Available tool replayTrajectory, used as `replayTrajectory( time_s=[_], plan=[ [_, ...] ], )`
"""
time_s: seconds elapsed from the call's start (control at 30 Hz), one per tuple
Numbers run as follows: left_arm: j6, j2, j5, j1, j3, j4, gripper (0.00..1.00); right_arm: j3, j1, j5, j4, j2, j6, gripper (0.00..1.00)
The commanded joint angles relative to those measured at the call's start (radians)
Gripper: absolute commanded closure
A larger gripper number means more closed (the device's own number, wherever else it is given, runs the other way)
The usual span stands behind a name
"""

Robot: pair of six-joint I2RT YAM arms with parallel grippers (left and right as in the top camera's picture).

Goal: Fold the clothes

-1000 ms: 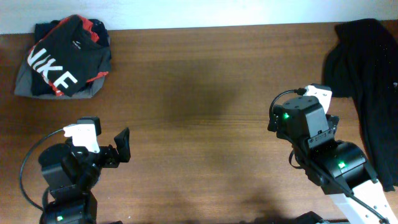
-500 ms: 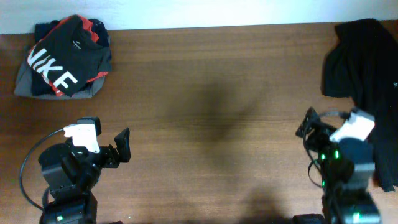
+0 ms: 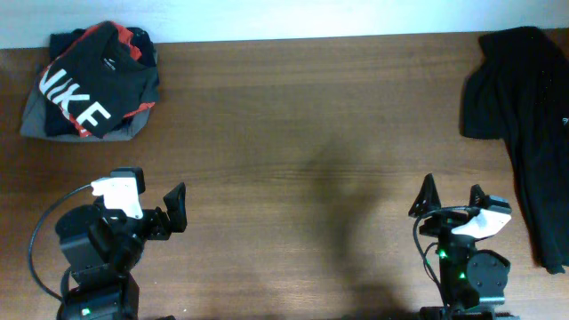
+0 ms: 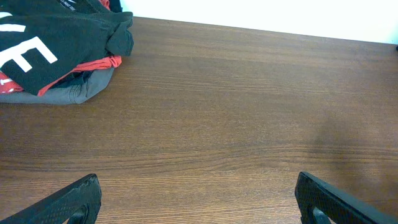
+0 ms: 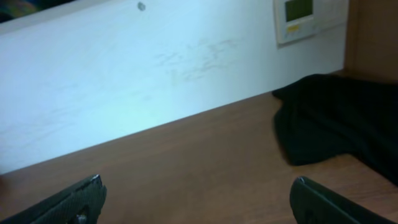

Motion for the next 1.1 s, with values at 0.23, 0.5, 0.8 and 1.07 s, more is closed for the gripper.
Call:
replayTrajectory(
  time_s=[0.23, 0.5, 0.8, 1.07],
  plan=[
    [-0.010, -0.002, 0.014, 0.000, -0.003, 0.002, 0.01, -0.077, -0.007, -0.059, 0.035, -0.156, -0.014, 0.01],
    [-0.010, -0.002, 0.014, 0.000, -0.003, 0.002, 0.01, -0.137, 0.034, -0.066, 0.108, -0.160, -0.037, 0.01],
    [-0.010, -0.002, 0.014, 0.000, -0.003, 0.002, 0.01, -0.150, 0.057, -0.066, 0.037, -0.160, -0.128, 0.01],
    [-0.010, -0.002, 0.014, 0.000, -0.003, 0.002, 0.01, -0.150, 0.057, -0.073, -0.061, -0.158, -0.167, 0.01]
  ],
)
